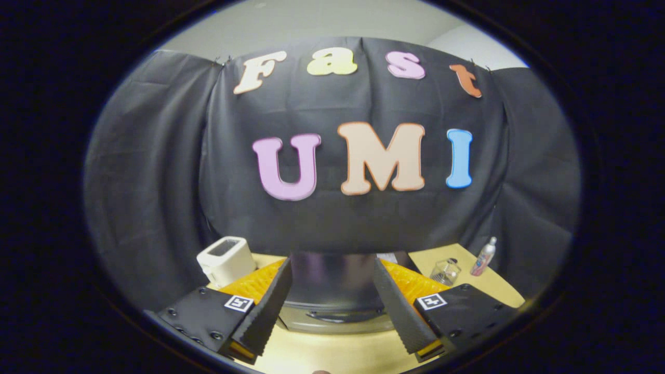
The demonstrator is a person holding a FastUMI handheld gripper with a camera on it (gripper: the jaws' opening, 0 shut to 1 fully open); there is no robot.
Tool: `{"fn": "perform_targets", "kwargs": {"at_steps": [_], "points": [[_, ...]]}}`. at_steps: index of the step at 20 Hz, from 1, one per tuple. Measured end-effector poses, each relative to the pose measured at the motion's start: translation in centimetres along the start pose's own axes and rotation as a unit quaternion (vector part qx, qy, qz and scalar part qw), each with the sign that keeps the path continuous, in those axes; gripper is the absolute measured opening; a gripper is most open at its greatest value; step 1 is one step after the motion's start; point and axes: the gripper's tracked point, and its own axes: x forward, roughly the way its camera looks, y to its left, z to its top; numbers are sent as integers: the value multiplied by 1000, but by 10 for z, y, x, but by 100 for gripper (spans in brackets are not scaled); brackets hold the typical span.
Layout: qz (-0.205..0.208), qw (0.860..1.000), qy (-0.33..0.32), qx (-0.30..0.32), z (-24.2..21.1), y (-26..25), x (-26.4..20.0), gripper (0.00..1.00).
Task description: Open the toaster oven, put the food inside, and close the toaster oven door.
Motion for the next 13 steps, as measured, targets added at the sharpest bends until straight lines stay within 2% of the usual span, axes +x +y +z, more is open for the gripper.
{"fn": "perform_targets", "kwargs": {"at_steps": [6,13], "points": [[14,998,-57,-3,78,15,-6,98],[30,997,-65,5,86,23,-6,98]]}}
